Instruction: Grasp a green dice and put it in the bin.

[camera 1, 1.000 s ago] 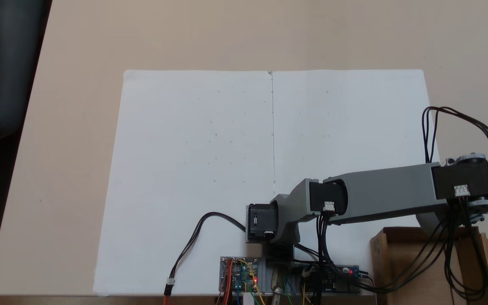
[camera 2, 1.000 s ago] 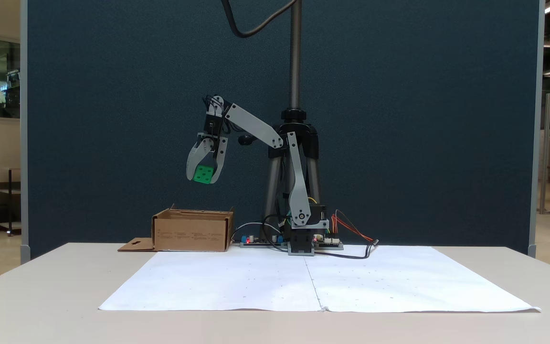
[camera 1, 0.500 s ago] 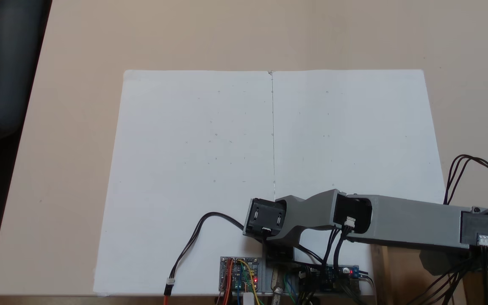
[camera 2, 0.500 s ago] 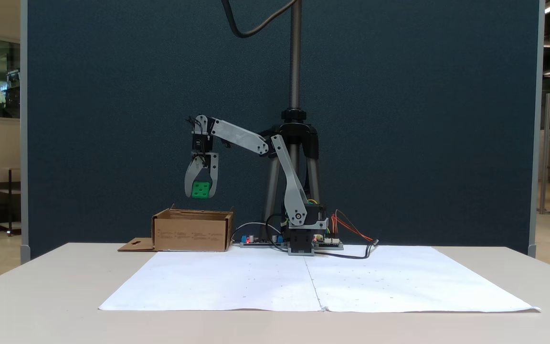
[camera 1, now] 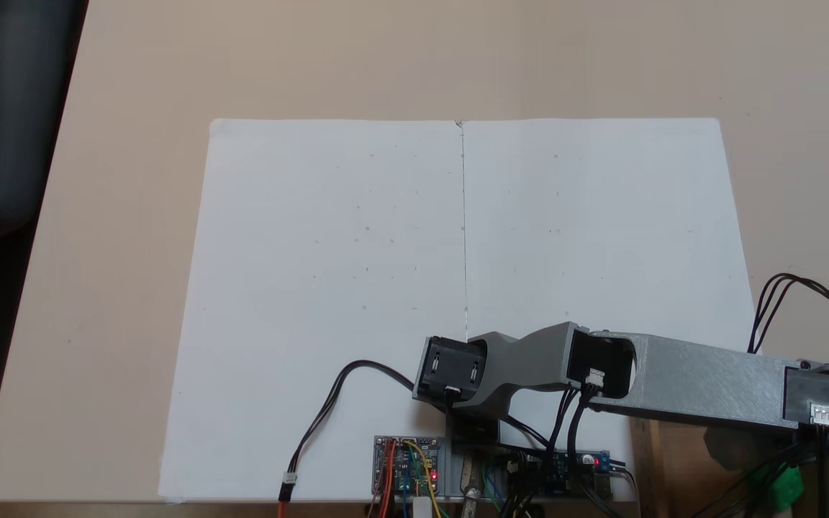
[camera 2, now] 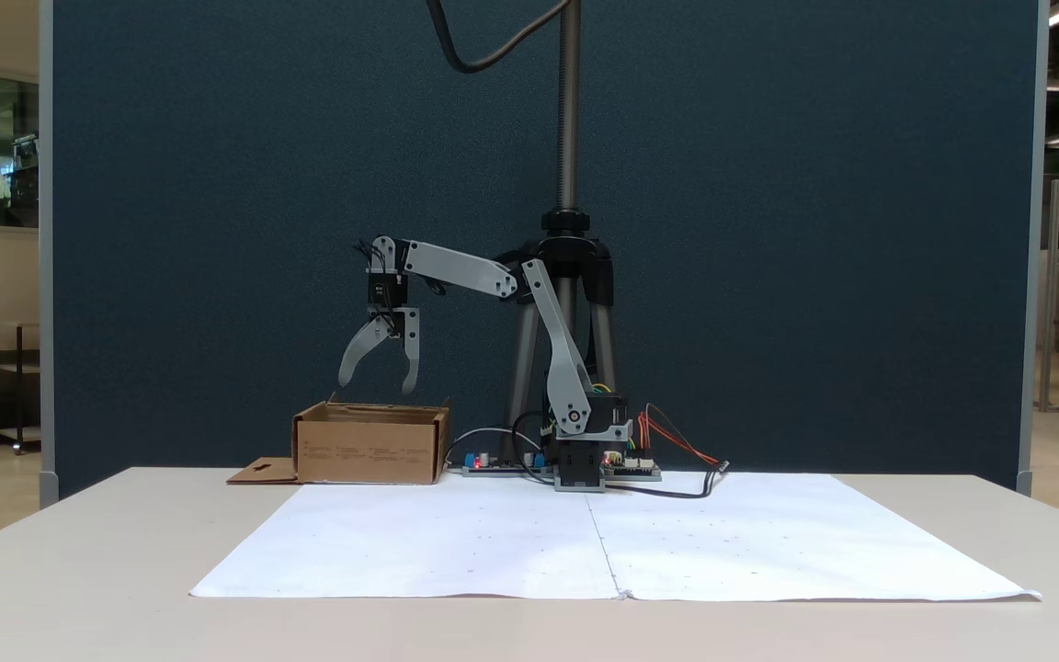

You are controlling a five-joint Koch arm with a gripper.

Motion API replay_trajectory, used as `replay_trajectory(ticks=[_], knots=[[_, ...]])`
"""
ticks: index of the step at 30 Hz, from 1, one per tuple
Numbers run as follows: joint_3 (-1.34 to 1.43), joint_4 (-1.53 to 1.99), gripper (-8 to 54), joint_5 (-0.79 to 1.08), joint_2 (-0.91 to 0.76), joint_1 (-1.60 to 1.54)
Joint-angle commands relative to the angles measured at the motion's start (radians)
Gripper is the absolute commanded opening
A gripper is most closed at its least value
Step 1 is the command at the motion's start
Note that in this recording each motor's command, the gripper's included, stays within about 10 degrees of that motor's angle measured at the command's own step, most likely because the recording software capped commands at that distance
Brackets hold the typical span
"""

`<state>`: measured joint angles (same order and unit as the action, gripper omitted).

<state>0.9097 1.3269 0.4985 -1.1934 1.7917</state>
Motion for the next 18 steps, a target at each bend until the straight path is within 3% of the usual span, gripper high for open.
replay_trajectory(ticks=[1, 10, 18], knots=[[-0.009, -0.052, 44.7, 0.109, -0.023, 0.014], [-0.011, -0.060, 43.2, 0.097, -0.067, -0.008], [-0.015, 0.051, 42.2, -0.224, -0.351, -0.436]])
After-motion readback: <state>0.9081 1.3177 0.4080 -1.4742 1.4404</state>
